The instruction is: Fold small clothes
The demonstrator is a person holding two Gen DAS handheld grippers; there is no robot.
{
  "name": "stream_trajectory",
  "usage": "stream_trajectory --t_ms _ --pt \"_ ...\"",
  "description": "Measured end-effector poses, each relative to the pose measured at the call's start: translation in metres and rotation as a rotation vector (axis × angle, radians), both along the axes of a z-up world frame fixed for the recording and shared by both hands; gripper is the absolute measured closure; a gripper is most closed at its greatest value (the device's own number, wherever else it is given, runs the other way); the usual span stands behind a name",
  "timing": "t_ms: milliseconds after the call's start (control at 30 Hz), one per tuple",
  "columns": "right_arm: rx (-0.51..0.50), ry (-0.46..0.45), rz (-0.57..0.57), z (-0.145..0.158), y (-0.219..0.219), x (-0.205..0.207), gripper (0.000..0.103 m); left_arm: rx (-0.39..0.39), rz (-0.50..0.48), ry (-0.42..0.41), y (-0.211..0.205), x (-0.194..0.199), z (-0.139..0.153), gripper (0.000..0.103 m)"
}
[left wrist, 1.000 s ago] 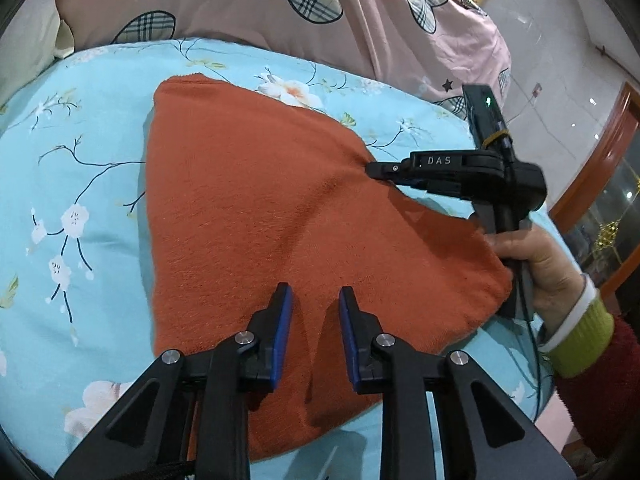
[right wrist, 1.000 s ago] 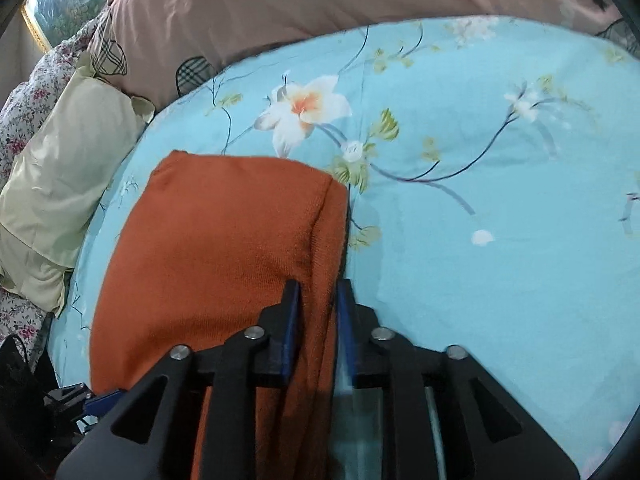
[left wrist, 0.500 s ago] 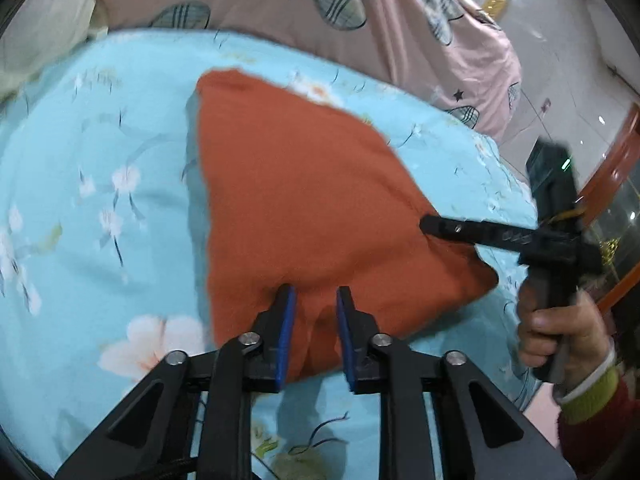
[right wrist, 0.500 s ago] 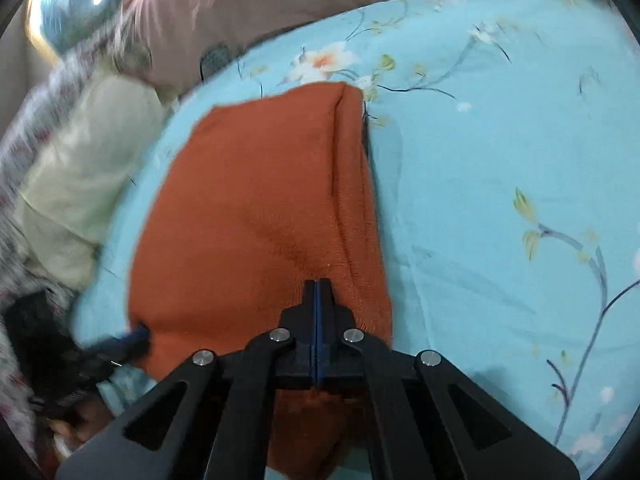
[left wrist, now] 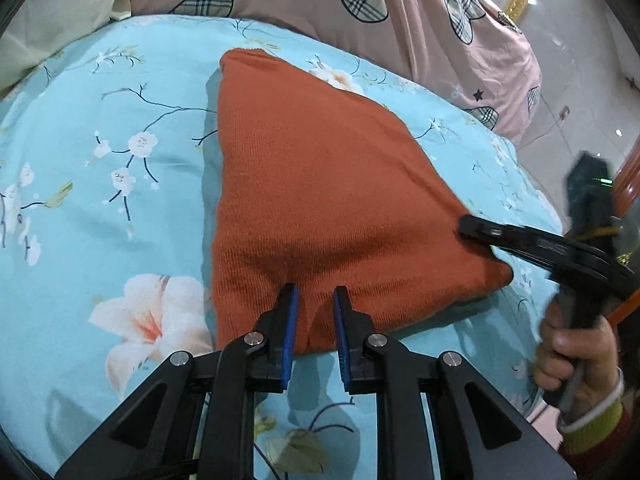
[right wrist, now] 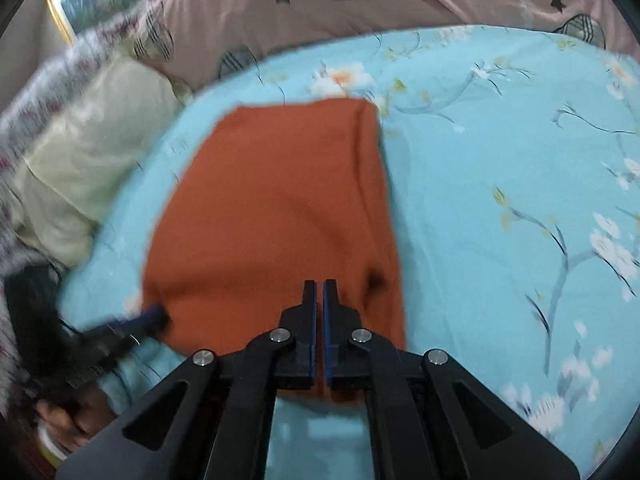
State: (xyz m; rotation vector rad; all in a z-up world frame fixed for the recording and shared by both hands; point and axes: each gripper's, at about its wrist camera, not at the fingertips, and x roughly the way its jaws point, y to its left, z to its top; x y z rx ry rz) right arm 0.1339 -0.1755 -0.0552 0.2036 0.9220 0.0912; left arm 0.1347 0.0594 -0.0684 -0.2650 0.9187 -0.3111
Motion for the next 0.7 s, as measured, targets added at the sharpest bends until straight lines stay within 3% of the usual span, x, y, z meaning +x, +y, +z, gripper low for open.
stream_trajectory --t_ms 33,100,367,433,467,500,533,600,700 --pt "-0.026 0.023 -0.009 -0.009 -0.003 -0.001 0.103 0.007 0.002 -0.003 0.000 -0.001 0.000 0.086" --pt "0.045 0.025 -0.024 -0.020 -0.016 -0.002 0.103 0.011 0.010 -0.006 -0.001 -0.002 -0.002 0.086" --pt "0.095 0.008 -0.016 0.001 -0.005 -0.023 0.099 0.022 0.038 -0.006 0.008 -0.018 0.006 0.083" --pt "0.093 -0.007 0.006 0.008 0.001 -0.034 0.098 0.028 0.046 -0.028 0.009 -0.028 0.012 0.069" --pt "0.083 -0.022 0.019 0.013 0.005 -0.041 0.096 0.040 0.057 -0.050 0.009 -0.036 0.017 0.048" --pt "0.074 -0.036 0.028 0.016 0.007 -0.046 0.086 0.059 0.071 -0.066 0.009 -0.042 0.021 0.025" --pt "0.059 -0.054 0.037 0.021 0.010 -0.055 0.063 0.085 0.092 -0.087 0.009 -0.050 0.024 0.017" --pt "0.041 -0.081 0.041 0.024 0.013 -0.065 0.035 0.116 0.113 -0.119 0.009 -0.065 0.030 0.015" --pt "-0.001 -0.114 0.052 0.028 0.017 -0.086 0.035 0.167 0.144 -0.108 0.010 -0.082 0.031 0.013"
